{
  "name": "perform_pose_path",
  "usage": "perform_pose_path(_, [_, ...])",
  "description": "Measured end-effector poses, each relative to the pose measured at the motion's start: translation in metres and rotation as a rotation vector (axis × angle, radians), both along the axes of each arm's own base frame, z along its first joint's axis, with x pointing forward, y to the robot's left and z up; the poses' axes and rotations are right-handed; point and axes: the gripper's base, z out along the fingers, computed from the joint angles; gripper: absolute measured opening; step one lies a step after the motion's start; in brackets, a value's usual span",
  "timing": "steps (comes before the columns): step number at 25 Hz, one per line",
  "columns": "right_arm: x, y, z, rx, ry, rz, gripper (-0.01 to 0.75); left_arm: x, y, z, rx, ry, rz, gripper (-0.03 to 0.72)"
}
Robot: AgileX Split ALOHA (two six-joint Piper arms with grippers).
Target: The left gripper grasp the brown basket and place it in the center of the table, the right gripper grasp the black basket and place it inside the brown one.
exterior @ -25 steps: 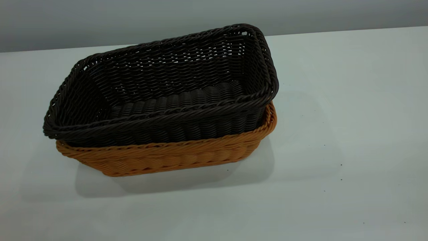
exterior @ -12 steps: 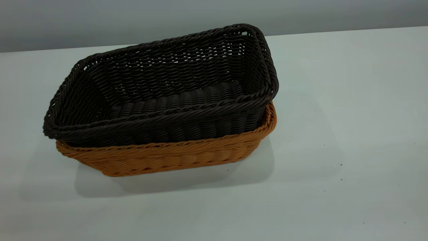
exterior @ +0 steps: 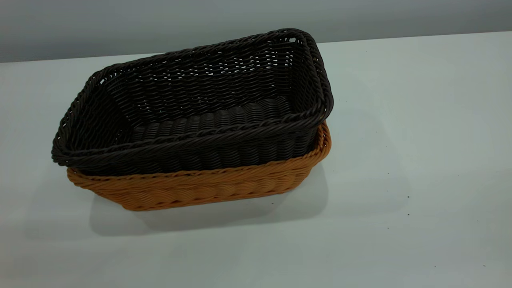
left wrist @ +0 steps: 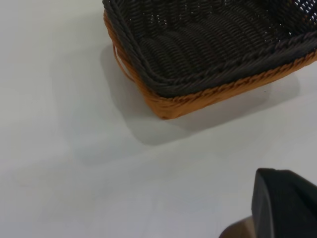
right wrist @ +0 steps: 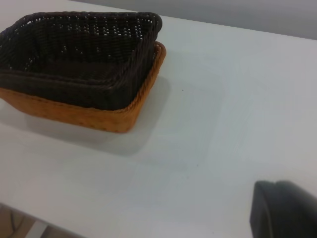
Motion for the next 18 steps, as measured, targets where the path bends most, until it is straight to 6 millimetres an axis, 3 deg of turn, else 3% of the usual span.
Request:
perform_pose_path(7, [0.0001,0.0010,0.0000,0.001,0.000,-0.244,0.003,-0.0008,0.0003,0.0001,-0.002,-0.007,0.014,-0.001])
perform_pose_path(14, [0.0007,0.0020,0.0000,0.002,0.000,-0.555,0.003,-0.0084,0.0021,0.0012,-0.012,-0.061,0.152,-0.001])
perform_pose_path(18, [0.0008,0.0022,0.0000,0.002,0.000,-0.622,0.003,-0.0077,0.0019,0.0012,-0.011,-0.060,0.215,-0.001])
